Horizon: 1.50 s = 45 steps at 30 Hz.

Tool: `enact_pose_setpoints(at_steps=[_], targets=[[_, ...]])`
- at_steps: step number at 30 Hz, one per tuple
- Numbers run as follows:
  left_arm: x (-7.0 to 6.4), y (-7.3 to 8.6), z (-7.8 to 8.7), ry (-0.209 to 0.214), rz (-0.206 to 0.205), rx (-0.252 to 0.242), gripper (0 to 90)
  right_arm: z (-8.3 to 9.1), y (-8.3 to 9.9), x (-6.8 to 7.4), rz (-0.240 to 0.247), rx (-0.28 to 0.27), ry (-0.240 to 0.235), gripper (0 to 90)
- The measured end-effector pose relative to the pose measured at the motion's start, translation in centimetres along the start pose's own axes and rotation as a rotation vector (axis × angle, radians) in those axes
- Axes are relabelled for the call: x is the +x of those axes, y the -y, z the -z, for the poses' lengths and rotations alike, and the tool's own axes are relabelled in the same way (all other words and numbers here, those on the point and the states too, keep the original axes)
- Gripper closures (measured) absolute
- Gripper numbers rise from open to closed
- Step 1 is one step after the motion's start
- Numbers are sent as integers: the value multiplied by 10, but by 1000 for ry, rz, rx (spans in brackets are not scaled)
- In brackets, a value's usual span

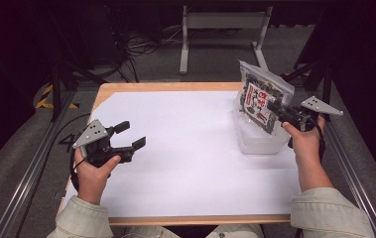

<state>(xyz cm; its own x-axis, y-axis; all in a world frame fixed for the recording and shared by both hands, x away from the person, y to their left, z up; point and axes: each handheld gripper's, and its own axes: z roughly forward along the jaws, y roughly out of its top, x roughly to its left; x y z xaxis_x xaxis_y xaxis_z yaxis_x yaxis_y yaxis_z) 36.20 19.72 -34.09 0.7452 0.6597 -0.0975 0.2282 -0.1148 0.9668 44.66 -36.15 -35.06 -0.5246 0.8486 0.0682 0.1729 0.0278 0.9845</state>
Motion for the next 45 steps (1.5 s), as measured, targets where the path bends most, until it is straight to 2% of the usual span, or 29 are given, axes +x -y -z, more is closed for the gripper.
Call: enact_pose_setpoints(at_steps=[6, 10, 14, 21, 26, 31, 33, 35, 37, 39, 41, 45], targets=[[0, 0, 1, -3, -1, -2, 204, 3, 6, -2, -24, 30, 10, 754], [1, 1, 0, -3, 0, 0, 204, 8, 9, -1, -22, 53, 16, 752], [0, 0, 0, 2, -7, 1, 204, 10, 9, 6, 7, 80, 29, 752], [0, 2, 0, -1, 2, 2, 204, 15, 16, 10, -13, 116, 67, 750], [0, 2, 2, -4, 2, 5, 204, 17, 20, -5, -77, 112, 79, 750], [2, 4, 2, -7, 14, 10, 203, 16, 17, -8, -68, 121, 63, 737], [2, 4, 1, -5, 3, 12, 203, 16, 17, -9, -69, 122, 63, 726], [1, 5, 1, -5, 13, 14, 203, 16, 17, -9, -57, 126, 71, 704], [1, 5, 0, -5, 13, 17, 202, 16, 16, -9, -39, 119, 89, 580], [2, 6, 0, -6, 12, 15, 202, 17, 14, -10, -54, 86, 93, 482], [2, 6, 0, -5, 11, 16, 202, 20, 10, -11, -45, 69, 103, 427], [1, 6, -2, 2, 11, 21, 201, 29, 2, -9, -28, 41, 93, 350]])
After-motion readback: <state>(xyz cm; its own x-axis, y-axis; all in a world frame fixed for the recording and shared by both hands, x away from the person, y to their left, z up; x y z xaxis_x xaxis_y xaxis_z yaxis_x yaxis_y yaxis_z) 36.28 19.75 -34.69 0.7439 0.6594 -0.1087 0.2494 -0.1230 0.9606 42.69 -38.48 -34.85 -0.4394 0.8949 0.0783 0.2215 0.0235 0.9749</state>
